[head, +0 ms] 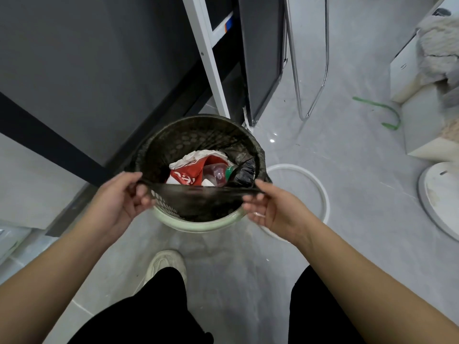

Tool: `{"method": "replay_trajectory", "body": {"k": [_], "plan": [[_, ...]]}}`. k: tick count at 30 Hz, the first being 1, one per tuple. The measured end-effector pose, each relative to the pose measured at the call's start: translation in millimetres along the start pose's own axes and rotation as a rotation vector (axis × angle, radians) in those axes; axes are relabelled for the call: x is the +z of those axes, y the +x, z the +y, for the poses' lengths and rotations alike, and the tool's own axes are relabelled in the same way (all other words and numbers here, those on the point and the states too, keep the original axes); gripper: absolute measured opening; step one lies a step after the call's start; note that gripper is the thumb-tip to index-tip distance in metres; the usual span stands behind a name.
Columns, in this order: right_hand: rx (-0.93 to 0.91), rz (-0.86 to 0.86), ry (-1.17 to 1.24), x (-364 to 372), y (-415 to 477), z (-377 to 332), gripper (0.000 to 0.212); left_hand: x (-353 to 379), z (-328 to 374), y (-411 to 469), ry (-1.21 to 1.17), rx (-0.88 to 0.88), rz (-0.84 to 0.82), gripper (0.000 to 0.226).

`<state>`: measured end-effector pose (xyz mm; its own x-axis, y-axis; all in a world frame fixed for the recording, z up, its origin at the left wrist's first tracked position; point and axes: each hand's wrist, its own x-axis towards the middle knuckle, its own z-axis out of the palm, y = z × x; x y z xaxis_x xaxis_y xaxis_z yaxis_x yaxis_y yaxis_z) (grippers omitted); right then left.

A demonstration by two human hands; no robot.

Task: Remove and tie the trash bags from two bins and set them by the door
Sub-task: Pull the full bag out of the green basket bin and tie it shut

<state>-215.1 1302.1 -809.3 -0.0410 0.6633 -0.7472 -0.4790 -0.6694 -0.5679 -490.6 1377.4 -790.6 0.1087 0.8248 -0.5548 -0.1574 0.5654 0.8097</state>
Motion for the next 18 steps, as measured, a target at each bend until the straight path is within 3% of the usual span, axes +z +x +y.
{"method": "replay_trajectory", "body": {"k": [4,7,9,12,14,18], "plan": [[-0.22,0.127,-0.014,-4,4,-22,0.036,-1,14,15,0.109,0.075,0.099,0.033],[-0.212,0.343,-0.198,-11,11,-31,0.03,-1,28,37,0.358,0.025,0.332,0.028],[-0.166,0.451,-0.264,-19,20,-35,0.035,-4,39,54,0.547,-0.043,0.367,0.038],[-0.042,0.414,-0.317,-24,32,-45,0.048,-8,51,75,0.664,-0.253,0.19,0.063],[0.001,0.332,-0.322,-25,41,-50,0.046,-9,54,85,0.714,-0.313,0.096,0.066],[-0.125,0.288,-0.353,-26,63,-49,0.023,-7,45,102,0.726,-0.029,0.28,0.03]]}}
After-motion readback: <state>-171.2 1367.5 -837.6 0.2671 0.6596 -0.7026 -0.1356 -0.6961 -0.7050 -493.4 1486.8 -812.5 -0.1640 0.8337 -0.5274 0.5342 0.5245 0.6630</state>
